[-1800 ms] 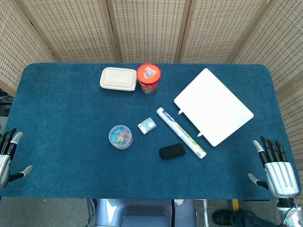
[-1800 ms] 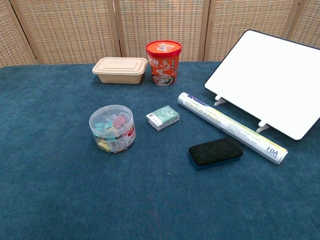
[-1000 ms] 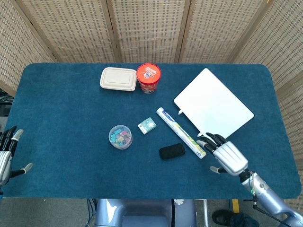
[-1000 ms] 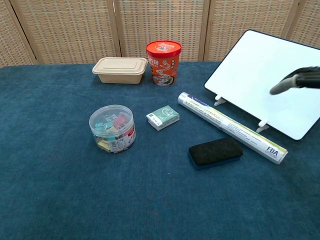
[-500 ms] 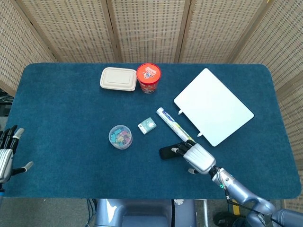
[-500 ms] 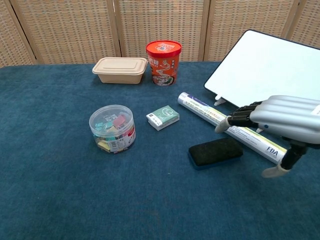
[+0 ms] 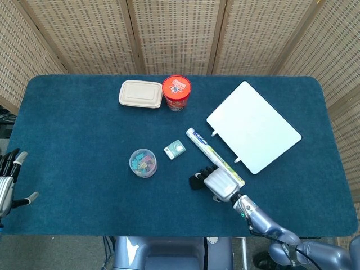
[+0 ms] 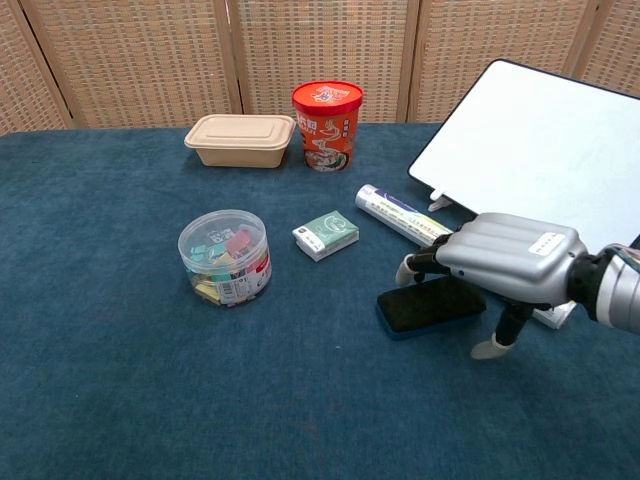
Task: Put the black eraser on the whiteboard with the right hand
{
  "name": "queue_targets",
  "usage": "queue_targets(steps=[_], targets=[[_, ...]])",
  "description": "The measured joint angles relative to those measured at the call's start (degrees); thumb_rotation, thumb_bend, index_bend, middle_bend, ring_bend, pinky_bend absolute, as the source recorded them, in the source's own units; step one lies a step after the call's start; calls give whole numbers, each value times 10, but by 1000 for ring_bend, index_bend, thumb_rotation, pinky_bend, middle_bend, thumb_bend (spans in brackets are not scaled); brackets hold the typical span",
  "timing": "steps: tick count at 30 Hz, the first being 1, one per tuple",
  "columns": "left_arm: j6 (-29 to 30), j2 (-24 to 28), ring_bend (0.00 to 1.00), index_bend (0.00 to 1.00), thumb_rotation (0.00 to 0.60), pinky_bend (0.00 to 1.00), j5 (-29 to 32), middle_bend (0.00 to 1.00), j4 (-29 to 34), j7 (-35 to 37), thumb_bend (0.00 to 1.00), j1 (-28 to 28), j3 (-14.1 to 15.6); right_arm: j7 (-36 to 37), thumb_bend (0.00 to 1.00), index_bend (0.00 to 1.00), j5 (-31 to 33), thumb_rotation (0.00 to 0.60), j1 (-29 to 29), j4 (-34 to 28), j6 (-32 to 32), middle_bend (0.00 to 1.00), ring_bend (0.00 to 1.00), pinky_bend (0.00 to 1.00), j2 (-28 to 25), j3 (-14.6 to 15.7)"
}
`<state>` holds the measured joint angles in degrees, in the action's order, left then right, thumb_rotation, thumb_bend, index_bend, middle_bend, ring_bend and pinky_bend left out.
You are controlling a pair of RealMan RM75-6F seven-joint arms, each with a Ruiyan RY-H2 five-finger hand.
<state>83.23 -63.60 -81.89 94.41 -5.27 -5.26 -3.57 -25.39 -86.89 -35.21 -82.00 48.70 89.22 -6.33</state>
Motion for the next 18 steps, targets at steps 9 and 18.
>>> queue_targets(steps=[9, 18], targets=[[-4, 0, 0, 0, 600, 0, -1, 0, -5, 6, 0, -4, -1, -8, 166, 429, 23, 600, -17, 44, 5, 479, 453, 492, 36, -5], [-5, -2, 0, 0, 600, 0, 2, 0, -6, 5, 0, -6, -1, 39, 234, 509, -8, 600, -24, 85, 51, 559, 506, 526, 62, 5]])
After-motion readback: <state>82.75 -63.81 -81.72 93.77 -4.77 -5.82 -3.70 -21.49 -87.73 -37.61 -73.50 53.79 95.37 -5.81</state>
